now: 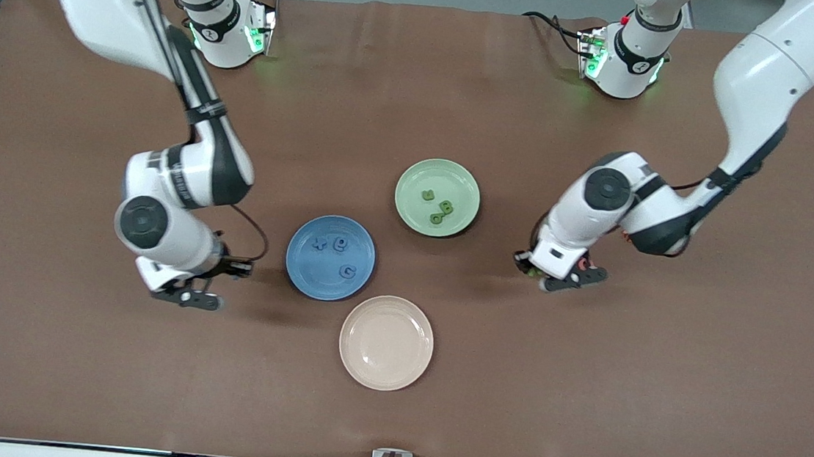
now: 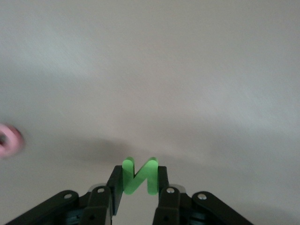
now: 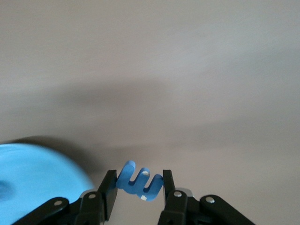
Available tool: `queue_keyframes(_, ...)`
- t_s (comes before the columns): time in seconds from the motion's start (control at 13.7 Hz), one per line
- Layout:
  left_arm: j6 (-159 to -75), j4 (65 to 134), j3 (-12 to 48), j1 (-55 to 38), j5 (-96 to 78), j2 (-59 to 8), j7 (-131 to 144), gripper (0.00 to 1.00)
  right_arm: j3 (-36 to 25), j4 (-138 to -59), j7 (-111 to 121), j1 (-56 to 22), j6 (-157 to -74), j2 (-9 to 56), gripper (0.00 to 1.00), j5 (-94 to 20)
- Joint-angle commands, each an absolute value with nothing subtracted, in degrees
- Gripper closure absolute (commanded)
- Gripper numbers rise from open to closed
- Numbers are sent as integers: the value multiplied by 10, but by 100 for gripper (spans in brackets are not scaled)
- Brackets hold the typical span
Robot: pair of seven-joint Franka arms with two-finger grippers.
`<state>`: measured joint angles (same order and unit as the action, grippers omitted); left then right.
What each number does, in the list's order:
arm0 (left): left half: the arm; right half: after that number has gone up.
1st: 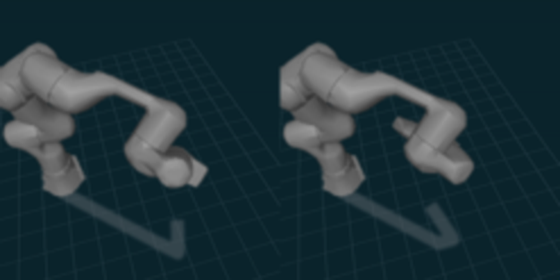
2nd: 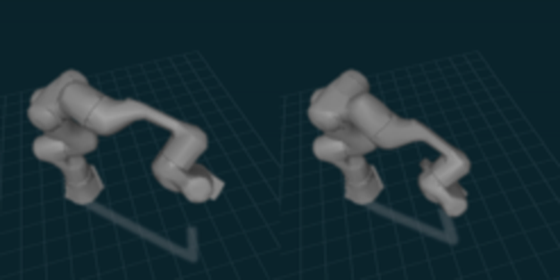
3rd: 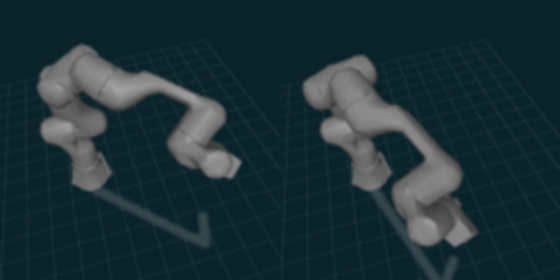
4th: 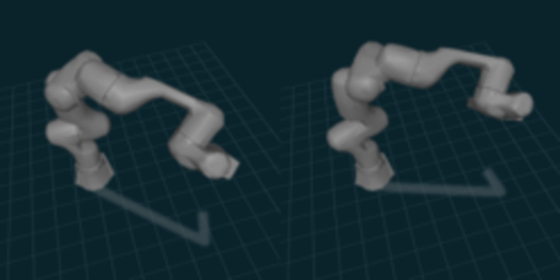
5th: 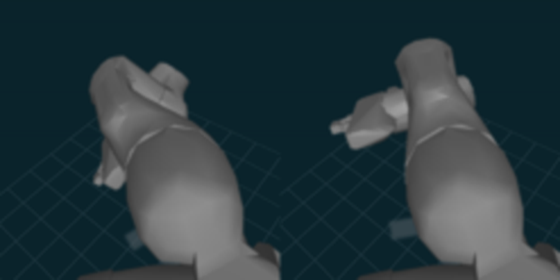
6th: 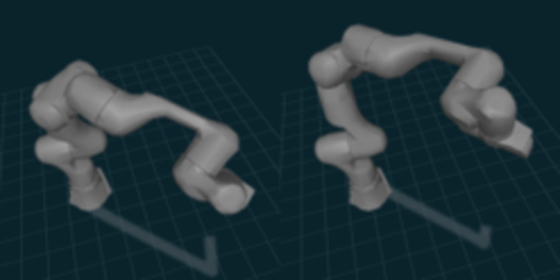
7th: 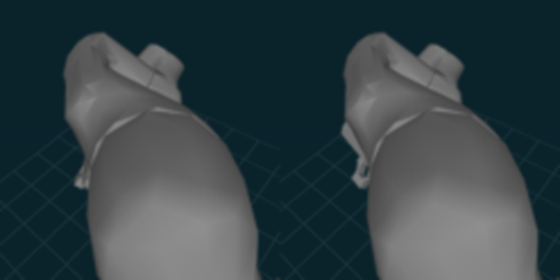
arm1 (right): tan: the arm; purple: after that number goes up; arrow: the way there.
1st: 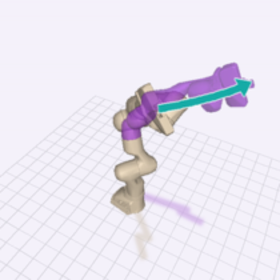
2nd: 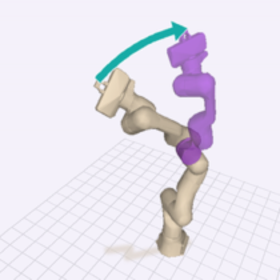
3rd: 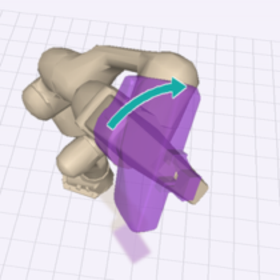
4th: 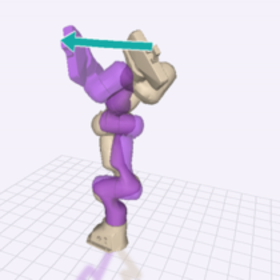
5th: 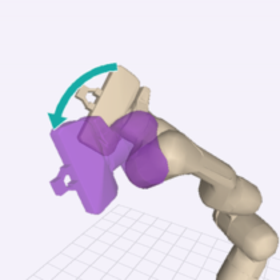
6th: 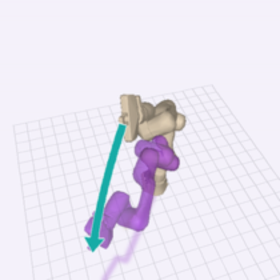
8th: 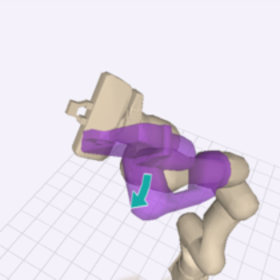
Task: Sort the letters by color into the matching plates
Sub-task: 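Place the m on the blue plate while the left gripper places N on green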
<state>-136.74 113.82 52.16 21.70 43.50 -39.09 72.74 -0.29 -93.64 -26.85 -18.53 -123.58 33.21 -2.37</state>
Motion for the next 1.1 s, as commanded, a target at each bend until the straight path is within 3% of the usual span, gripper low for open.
queue_keyframes(0.0,-1354,1139,520,150,435,-379,827,100,-9,-890,-336,-229,-1232,368,80,-52)
queue_keyframes(0.29,-1354,1136,549,117,435,-380,903,100,-9,-871,-376,-255,-1252,400,80,-52)
queue_keyframes(0.88,-1354,1136,545,25,436,-391,989,100,-9,-870,-376,-265,-1272,416,79,-54)
queue_keyframes(0.95,-1354,1136,545,18,436,-394,996,100,-9,-870,-376,-268,-1274,417,73,-54)
queue_keyframes(1.02,-1354,1135,545,15,437,-396,999,99,-9,-870,-375,-267,-1274,417,53,-54)
